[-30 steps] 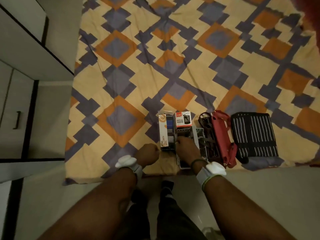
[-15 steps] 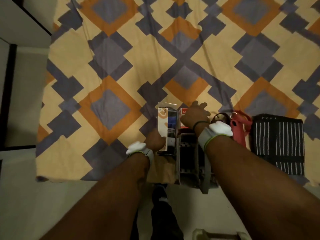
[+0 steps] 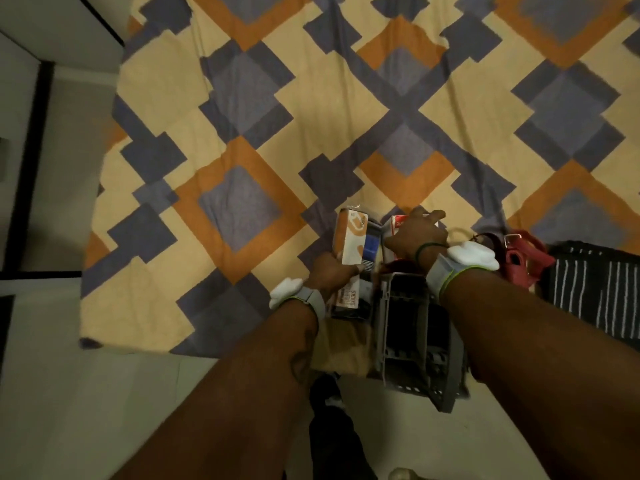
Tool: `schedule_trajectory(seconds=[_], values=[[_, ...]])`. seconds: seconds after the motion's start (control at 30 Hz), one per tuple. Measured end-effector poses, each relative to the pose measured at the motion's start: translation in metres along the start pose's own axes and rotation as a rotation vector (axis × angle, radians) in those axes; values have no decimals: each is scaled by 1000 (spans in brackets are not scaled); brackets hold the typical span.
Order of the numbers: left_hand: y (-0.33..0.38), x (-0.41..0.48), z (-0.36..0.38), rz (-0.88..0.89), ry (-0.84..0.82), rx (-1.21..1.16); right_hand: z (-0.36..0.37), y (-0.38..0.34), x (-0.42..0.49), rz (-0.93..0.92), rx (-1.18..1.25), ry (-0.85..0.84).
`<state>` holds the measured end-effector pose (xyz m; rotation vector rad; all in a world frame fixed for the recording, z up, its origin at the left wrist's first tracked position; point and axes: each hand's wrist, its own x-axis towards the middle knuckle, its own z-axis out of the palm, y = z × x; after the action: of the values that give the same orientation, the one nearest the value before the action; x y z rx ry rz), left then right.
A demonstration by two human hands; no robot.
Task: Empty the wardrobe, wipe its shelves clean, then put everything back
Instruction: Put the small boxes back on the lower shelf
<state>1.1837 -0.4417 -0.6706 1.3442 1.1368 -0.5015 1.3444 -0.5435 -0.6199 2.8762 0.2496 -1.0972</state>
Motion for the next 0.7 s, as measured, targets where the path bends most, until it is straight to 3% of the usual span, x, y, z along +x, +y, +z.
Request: schedule_trajectory(seconds=[0.23,0.47,0.7], values=[[-32,-108,-116,-40,64,-136,-12,-46,-87,-288,14,187],[-119,-249,-243,-71,207,-246,34,-133,-245,-679,-152,23],[-256,-375,-341,-68,419,-360,106,-238,-410,-919,-252,-19]])
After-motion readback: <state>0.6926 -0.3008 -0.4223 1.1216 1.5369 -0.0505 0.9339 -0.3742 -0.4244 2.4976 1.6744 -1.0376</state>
